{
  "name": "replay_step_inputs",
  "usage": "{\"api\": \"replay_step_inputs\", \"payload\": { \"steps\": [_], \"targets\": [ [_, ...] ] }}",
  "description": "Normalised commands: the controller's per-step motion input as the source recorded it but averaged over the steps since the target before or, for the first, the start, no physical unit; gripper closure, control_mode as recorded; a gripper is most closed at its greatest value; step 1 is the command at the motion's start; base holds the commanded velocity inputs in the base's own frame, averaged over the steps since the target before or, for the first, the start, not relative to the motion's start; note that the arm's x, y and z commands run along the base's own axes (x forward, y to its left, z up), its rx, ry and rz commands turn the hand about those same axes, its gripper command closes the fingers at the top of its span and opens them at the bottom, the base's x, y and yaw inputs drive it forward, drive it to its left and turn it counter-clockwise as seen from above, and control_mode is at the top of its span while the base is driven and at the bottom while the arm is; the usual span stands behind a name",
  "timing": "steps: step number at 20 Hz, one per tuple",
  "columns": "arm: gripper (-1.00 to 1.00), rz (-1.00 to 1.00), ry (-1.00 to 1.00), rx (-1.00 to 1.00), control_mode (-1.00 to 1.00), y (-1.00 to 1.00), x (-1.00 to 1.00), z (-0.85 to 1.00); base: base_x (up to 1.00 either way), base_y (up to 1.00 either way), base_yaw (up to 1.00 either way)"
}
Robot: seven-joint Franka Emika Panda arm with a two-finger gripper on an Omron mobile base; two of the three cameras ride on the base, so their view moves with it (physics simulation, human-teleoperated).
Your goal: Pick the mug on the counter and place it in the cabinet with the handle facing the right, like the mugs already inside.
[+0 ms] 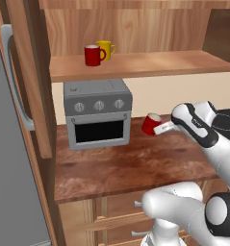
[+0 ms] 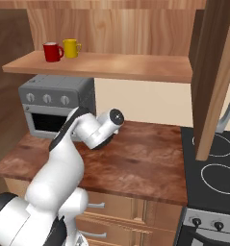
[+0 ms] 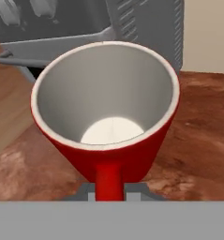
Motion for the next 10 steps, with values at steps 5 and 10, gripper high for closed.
{"api": "replay_step_inputs", "payload": {
  "steps": [5,10],
  "targets": [
    [1.00,0.13,0.00,-0.05,-1.00,0.00,-0.04,0.39,0.00,0.00,0.00],
    [1.00,0.09,0.00,-0.03,-1.00,0.00,-0.12,0.43,0.00,0.00,0.00]
  ]
}}
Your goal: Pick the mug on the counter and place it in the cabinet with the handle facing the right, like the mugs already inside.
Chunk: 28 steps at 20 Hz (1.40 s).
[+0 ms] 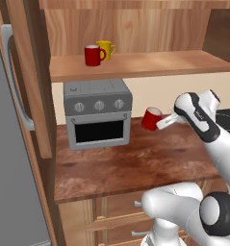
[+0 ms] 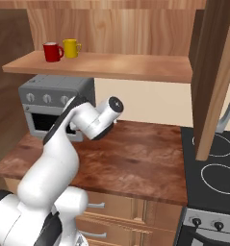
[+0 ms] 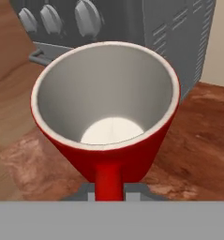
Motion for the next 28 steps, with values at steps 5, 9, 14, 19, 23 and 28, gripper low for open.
{"api": "replay_step_inputs", "payload": {
  "steps": [5,9,14,19,23,28],
  "targets": [
    [1.00,0.09,-0.03,-0.03,-1.00,0.00,-0.13,0.39,0.00,0.00,0.00],
    [1.00,0.06,-0.06,-0.01,-1.00,0.00,-0.11,0.33,0.00,0.00,0.00],
    [1.00,0.06,-0.07,0.00,-1.00,0.00,-0.02,0.37,0.00,0.00,0.00],
    [1.00,0.06,-0.07,0.00,-1.00,0.00,0.00,0.31,0.00,0.00,0.00],
    [1.00,0.04,-0.06,0.00,-1.00,0.00,0.00,0.35,0.00,0.00,0.00],
    [1.00,0.02,-0.06,0.00,-1.00,0.00,0.00,0.43,0.00,0.00,0.00]
  ]
}}
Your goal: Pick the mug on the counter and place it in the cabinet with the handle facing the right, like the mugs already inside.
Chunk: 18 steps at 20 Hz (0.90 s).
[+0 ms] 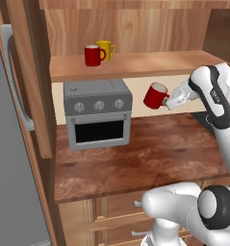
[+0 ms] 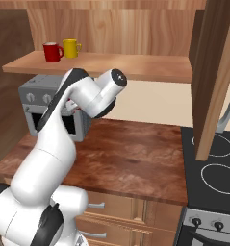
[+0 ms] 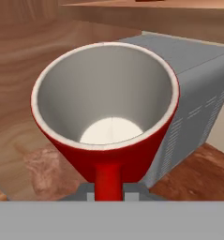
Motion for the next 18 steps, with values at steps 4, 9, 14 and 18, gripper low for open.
{"api": "replay_step_inputs", "payload": {
  "steps": [4,9,14,18],
  "targets": [
    [1.00,0.00,-0.05,0.00,-1.00,0.00,0.00,0.49,0.00,0.00,0.00],
    [1.00,0.00,-0.04,0.00,-1.00,0.00,0.00,0.39,0.00,0.00,0.00],
    [1.00,0.01,-0.01,0.00,-1.00,0.00,0.00,0.25,0.00,0.00,0.00],
    [1.00,0.01,0.00,0.00,-1.00,0.00,0.04,0.15,0.00,0.00,0.00]
  ]
}}
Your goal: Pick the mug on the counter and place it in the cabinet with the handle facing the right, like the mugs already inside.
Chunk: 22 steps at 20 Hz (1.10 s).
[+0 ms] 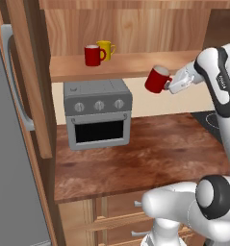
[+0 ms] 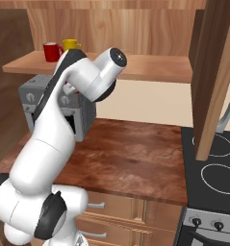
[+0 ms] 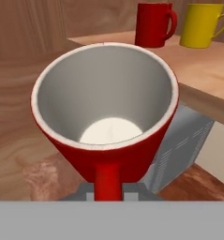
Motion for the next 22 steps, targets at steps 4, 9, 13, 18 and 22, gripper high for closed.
{"api": "replay_step_inputs", "payload": {
  "steps": [4,9,13,18,22],
  "targets": [
    [1.00,0.00,0.00,0.00,-1.00,-0.01,0.07,0.17,0.00,0.00,0.00],
    [1.00,0.00,0.00,0.00,-1.00,-0.05,0.08,0.27,0.00,0.00,0.00],
    [1.00,0.00,0.00,0.00,-1.00,-0.04,0.03,0.26,0.00,0.00,0.00],
    [1.00,0.00,0.00,0.00,-1.00,-0.05,0.14,0.11,0.00,0.00,0.00],
    [1.00,0.01,0.00,0.00,-1.00,-0.04,0.19,0.01,0.00,0.00,0.00]
  ]
}}
